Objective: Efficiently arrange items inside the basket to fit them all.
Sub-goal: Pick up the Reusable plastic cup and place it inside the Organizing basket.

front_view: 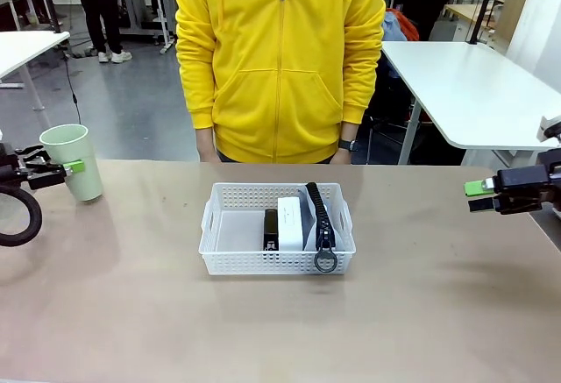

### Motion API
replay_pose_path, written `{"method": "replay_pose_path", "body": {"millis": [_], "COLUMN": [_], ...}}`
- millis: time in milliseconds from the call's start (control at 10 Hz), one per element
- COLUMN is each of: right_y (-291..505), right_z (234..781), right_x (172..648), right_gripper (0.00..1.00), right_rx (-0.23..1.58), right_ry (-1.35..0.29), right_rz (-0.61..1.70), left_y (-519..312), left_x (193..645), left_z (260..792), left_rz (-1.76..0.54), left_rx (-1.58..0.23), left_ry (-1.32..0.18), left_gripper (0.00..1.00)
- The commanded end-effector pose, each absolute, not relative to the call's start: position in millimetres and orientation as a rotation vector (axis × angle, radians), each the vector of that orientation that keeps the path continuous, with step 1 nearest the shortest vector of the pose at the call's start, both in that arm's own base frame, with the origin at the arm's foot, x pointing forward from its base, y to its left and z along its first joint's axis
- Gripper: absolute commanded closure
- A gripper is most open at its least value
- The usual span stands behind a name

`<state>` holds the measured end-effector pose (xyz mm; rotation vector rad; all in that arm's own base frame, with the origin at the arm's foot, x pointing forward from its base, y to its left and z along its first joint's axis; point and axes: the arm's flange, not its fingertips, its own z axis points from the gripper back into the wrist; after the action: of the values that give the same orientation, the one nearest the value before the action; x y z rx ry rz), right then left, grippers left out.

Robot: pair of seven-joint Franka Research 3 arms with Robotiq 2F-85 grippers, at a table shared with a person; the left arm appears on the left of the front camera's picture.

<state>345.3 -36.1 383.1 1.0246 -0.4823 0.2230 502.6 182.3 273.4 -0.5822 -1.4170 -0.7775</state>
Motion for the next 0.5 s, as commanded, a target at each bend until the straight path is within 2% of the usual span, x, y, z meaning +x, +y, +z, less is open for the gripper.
{"method": "replay_pose_path", "body": {"millis": [0,100,200,300,400], "right_y": [-34.9,-34.9,-34.9,-34.9,-34.9], "right_z": [385.8,385.8,385.8,385.8,385.8], "right_x": [344.7,344.7,344.7,344.7,344.7], "right_gripper": [0.00,0.00,0.00,0.00,0.00], "right_rx": [1.025,1.025,1.025,1.025,1.025], "right_ry": [-0.471,-0.471,-0.471,-0.471,-0.471], "right_rz": [0.211,0.211,0.211,0.211,0.211], "left_y": [161.7,145.8,133.1,127.0,124.3], "left_x": [450.1,410.2,372.1,346.4,335.0], "left_z": [317.8,343.8,358.9,365.0,364.8], "left_rz": [-0.816,-0.876,-0.933,-0.987,-1.035], "left_rx": [-0.702,-0.841,-0.932,-0.899,-0.927], "left_ry": [-1.401,-1.293,-1.227,-1.244,-1.210], "left_gripper": [1.00,1.00,0.71,0.71,1.00]}}
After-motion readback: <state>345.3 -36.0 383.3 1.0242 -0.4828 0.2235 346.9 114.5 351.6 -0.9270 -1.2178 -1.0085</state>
